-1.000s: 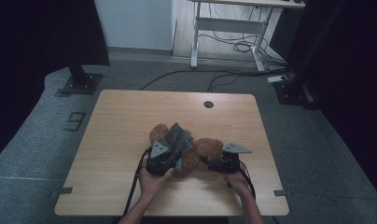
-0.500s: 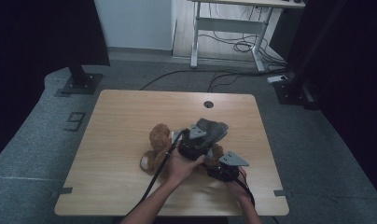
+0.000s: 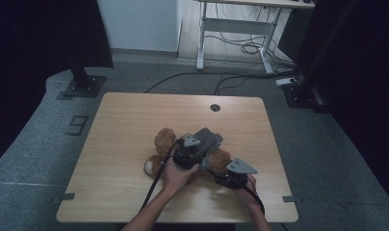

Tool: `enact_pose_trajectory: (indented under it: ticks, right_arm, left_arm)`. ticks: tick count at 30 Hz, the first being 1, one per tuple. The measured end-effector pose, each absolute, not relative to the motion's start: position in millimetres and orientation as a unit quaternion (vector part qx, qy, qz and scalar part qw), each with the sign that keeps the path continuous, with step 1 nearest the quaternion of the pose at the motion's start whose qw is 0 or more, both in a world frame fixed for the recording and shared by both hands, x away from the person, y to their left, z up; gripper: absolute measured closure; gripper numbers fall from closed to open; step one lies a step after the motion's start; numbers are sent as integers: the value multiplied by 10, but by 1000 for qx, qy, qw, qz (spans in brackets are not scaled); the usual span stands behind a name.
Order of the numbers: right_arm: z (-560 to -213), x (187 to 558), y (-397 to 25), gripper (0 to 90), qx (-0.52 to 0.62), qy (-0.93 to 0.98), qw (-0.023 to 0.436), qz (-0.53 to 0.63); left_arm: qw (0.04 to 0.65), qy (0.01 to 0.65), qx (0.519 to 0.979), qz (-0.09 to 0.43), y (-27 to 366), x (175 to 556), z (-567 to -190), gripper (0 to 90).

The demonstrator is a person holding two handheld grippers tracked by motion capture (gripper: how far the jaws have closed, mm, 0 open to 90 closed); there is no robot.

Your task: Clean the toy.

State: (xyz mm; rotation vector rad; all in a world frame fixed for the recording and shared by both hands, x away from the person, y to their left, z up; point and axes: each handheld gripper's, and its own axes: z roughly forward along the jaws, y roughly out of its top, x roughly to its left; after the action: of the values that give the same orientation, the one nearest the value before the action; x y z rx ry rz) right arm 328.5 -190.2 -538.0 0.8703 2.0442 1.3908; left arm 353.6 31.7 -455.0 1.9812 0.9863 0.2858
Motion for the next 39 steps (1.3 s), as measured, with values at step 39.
enact_pose_trajectory:
  ticks: [39]
  right_arm:
    - [-5407,3291,-1949,372,307,753,258,522]
  left_arm:
    - [422,412,796,137,612,3607,-4469,764]
